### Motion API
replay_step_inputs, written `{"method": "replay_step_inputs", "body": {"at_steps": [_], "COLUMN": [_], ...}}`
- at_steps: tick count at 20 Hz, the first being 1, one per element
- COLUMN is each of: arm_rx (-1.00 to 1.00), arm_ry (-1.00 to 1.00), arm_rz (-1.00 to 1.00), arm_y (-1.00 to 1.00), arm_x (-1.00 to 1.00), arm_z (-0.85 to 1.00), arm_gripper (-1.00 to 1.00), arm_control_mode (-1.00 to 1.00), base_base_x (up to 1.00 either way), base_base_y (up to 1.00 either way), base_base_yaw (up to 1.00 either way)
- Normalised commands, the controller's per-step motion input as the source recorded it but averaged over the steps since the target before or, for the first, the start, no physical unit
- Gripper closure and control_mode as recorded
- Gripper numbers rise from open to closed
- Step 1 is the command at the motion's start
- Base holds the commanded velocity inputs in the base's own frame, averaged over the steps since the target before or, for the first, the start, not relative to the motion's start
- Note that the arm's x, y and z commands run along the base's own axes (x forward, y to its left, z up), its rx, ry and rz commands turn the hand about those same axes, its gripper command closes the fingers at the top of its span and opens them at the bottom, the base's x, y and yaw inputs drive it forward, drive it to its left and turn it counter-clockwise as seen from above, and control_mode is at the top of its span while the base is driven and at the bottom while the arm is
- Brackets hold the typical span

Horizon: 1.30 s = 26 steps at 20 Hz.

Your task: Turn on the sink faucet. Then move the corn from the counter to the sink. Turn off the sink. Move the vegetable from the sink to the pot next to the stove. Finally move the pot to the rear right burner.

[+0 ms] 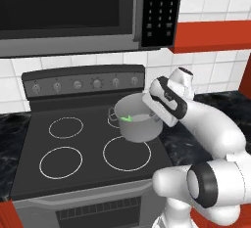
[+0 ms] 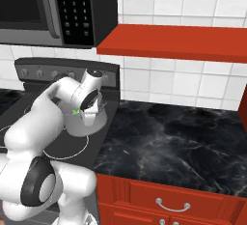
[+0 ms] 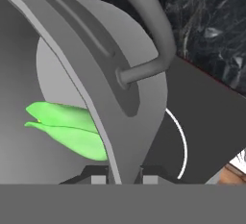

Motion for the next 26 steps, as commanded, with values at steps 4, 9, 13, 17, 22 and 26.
{"method": "replay_step_inputs", "body": {"at_steps": [4, 9, 13, 17, 22, 26], "arm_rx": [0.09, 0.04, 0.02, 0.00, 0.01, 0.00], "arm_ry": [0.04, 0.01, 0.00, 0.00, 0.00, 0.00], "arm_rz": [0.00, 0.00, 0.00, -0.03, -0.05, -0.05], "arm_y": [0.25, 0.29, 0.26, 0.21, 0.03, 0.01], "arm_x": [0.25, 0.31, 0.29, 0.30, 0.30, 0.30], "arm_z": [0.00, 0.00, -0.01, -0.07, -0.13, -0.10], "arm_gripper": [1.00, 1.00, 1.00, 1.00, 1.00, 1.00], "arm_control_mode": [-1.00, -1.00, -1.00, -1.00, -1.00, -1.00], "base_base_x": [0.00, 0.00, 0.00, 0.00, 0.00, 0.00], "base_base_y": [0.00, 0.00, 0.00, 0.00, 0.00, 0.00], "base_base_yaw": [0.00, 0.00, 0.00, 0.00, 0.00, 0.00]}}
